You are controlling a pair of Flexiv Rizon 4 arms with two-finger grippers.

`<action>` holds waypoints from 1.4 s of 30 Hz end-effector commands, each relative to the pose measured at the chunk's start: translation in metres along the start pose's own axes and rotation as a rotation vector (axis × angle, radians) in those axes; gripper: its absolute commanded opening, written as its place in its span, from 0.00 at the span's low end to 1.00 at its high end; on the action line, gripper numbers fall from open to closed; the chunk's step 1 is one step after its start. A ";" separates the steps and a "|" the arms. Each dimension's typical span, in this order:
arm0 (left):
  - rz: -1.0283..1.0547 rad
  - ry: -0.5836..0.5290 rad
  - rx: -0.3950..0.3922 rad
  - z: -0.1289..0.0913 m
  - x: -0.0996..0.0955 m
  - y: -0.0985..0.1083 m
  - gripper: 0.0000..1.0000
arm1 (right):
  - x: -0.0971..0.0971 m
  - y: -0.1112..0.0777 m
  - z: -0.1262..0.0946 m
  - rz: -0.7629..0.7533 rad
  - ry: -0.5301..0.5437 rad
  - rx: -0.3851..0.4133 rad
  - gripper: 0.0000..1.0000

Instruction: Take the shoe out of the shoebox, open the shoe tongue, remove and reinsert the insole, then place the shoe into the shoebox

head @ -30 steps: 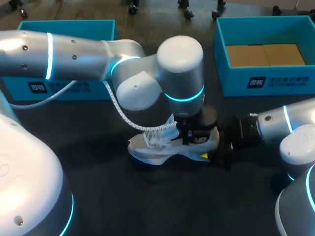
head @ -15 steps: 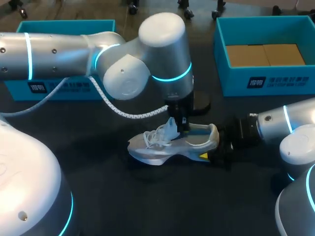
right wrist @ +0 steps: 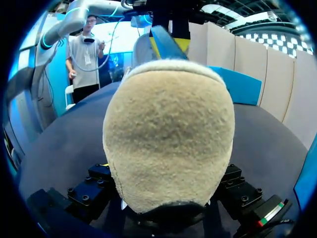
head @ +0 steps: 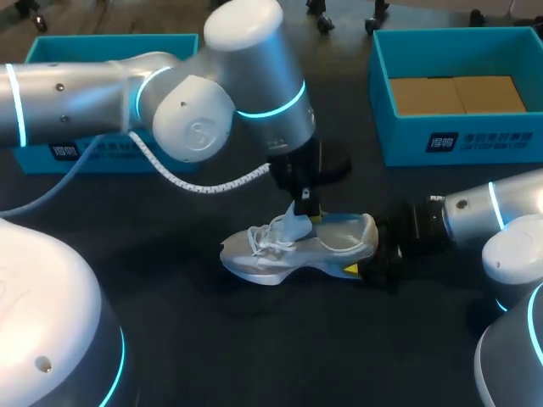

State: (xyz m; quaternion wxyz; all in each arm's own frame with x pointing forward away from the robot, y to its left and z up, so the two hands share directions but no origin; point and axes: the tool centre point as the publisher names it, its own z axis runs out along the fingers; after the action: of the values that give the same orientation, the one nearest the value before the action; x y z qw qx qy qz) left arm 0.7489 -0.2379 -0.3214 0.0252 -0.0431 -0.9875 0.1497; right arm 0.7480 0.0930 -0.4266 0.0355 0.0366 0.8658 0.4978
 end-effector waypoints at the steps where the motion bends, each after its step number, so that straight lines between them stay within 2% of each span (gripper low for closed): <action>1: 0.004 0.002 0.020 -0.009 0.004 -0.001 0.00 | 0.002 0.000 0.003 0.000 -0.001 0.004 0.00; 6: 0.012 0.015 0.043 -0.011 0.009 -0.011 0.00 | 0.002 0.000 0.003 0.000 -0.001 0.004 0.00; 14: 0.031 0.044 0.087 -0.008 0.019 -0.038 0.00 | 0.002 0.000 0.003 0.000 -0.001 0.004 0.00; 19: 0.044 0.065 0.072 0.007 0.021 -0.048 0.00 | 0.002 0.000 0.003 0.000 -0.001 0.004 0.00; 20: 0.044 0.065 0.074 0.007 0.021 -0.048 0.05 | 0.002 0.000 0.003 0.000 -0.001 0.004 0.00; 21: 0.051 0.075 0.084 0.007 0.022 -0.048 0.40 | 0.002 0.000 0.003 0.000 -0.001 0.004 0.00; 23: 0.058 0.062 0.101 0.005 0.023 -0.047 0.59 | 0.002 0.000 0.003 0.000 -0.001 0.004 0.00; 24: 0.075 0.056 0.103 0.005 0.024 -0.046 0.76 | 0.002 0.000 0.003 0.000 -0.001 0.004 0.00; 25: 0.083 0.050 0.112 0.005 0.025 -0.046 0.82 | 0.002 0.000 0.003 0.000 -0.001 0.004 0.00; 26: 0.087 0.034 0.103 0.005 0.025 -0.045 0.93 | 0.002 0.000 0.003 0.000 -0.001 0.004 0.00; 31: 0.128 0.012 0.092 0.009 0.026 -0.044 1.00 | 0.002 0.000 0.003 0.000 -0.001 0.004 0.00; 42: 0.154 -0.122 0.089 0.018 0.025 -0.047 1.00 | 0.002 0.000 0.003 0.000 -0.001 0.004 0.00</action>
State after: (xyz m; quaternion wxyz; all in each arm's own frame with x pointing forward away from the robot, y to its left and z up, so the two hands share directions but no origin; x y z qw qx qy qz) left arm 0.7229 -0.2845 -0.3208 -0.0339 -0.1101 -0.9733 0.1984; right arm 0.7479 0.0930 -0.4266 0.0355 0.0366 0.8658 0.4978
